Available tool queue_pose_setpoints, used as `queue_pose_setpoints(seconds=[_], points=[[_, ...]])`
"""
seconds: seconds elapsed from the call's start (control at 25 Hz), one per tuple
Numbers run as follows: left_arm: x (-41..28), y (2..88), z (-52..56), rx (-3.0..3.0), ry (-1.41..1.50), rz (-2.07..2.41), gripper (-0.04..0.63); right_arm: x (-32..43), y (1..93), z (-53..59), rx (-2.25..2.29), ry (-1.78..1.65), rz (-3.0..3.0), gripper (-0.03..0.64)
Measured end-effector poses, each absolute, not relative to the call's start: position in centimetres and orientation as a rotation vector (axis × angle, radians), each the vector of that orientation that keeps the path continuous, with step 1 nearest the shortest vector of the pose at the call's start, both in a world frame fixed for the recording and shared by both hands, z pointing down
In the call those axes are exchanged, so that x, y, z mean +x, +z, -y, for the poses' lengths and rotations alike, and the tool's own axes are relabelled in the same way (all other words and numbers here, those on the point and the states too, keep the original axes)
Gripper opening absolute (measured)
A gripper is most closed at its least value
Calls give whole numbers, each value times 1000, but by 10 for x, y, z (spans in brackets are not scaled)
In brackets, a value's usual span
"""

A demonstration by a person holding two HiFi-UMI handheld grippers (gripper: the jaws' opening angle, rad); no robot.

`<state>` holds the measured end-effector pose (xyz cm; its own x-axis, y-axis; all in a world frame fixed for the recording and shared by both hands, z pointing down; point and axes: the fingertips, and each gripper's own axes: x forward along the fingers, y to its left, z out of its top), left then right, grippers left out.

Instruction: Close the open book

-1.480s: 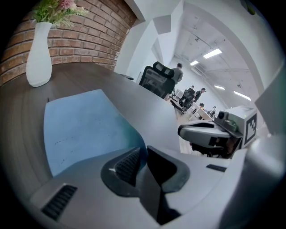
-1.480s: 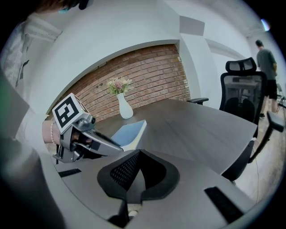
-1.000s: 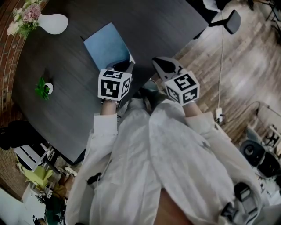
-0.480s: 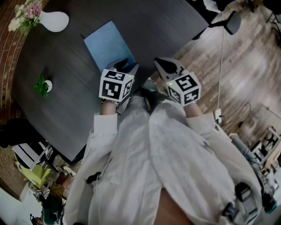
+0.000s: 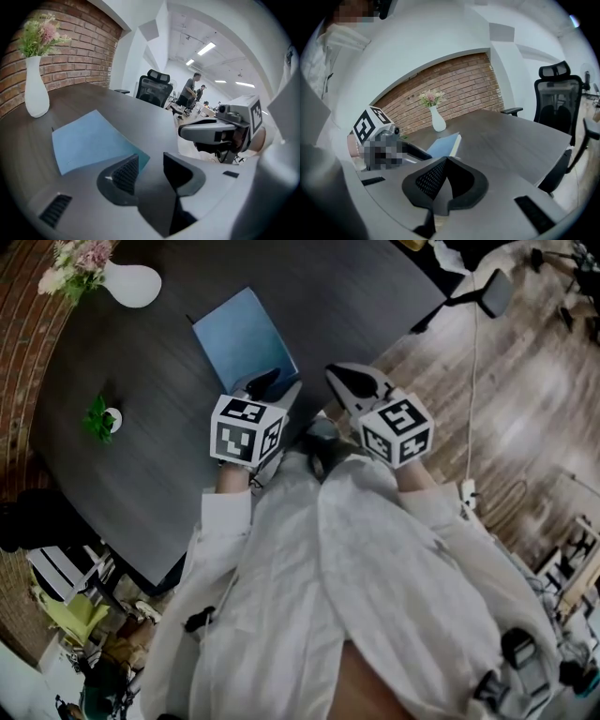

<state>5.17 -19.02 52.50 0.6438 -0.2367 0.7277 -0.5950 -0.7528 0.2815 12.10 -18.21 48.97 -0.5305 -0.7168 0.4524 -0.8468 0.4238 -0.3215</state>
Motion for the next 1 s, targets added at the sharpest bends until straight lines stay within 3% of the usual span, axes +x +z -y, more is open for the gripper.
queue_pose_setpoints(seconds=[0.16,0.28,0.4,1.0], points=[[43,506,188,2410,882,634,156,107,475,184,1346,751,2453,5],[36,492,184,2431,805,619,52,97,461,187,1335,730,2479,5],[29,474,185,2472,728,636,28,86,448,190,1325,704,2503,5],[-37,398,207,2514,336,959,5,41,393,202,1232,584,2634,5]])
